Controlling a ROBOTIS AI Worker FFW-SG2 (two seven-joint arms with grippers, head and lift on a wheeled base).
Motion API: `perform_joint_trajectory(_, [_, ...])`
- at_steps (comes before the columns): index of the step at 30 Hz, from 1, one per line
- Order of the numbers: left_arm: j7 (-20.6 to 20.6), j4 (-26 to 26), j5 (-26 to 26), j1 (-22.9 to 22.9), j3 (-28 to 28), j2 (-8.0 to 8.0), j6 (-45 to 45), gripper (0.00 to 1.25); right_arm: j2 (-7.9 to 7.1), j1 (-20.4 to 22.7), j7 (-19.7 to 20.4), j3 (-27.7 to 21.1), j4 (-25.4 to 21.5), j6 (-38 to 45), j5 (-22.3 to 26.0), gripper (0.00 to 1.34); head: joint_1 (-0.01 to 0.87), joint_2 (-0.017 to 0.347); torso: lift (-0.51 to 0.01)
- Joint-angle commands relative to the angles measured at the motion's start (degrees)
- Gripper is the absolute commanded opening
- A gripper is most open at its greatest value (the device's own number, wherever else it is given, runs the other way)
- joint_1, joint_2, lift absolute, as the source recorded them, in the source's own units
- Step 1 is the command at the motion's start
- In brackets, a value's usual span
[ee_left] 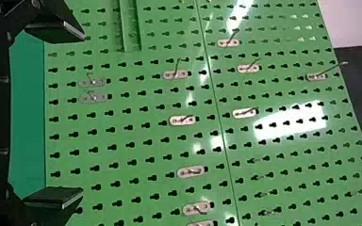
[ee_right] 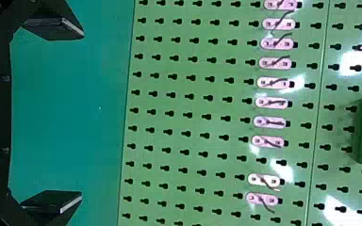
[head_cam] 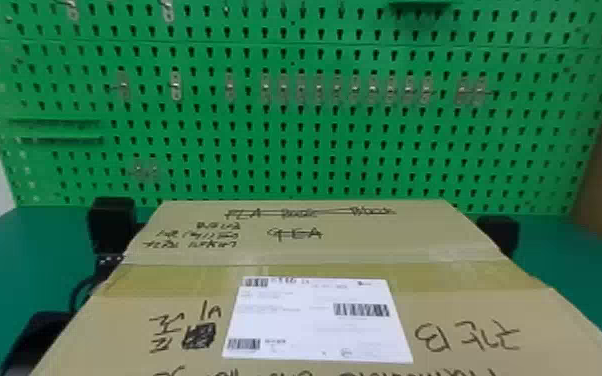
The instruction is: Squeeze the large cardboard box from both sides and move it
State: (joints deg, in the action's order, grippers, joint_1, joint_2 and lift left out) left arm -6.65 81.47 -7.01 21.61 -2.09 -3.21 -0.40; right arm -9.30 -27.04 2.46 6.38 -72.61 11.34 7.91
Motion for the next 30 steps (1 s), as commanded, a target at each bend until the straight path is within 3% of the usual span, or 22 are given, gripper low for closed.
perform_joint_trajectory(1, [-0.02,-0.17,0.07,-0.08,-0.37,0.4,-0.39,1.12,0.07,0.06,0.0,-0.05,0.02,0.0,0.09,1.24,0.398,0.051,-0.209])
perform_joint_trajectory(30, [-0.02,-0.26,0.33,-0.08,-0.28,0.84,-0.65,1.12,0.16,-0.12,-0.09,0.12,0.19,0.0,0.18,1.24,0.398,0.051,-0.209])
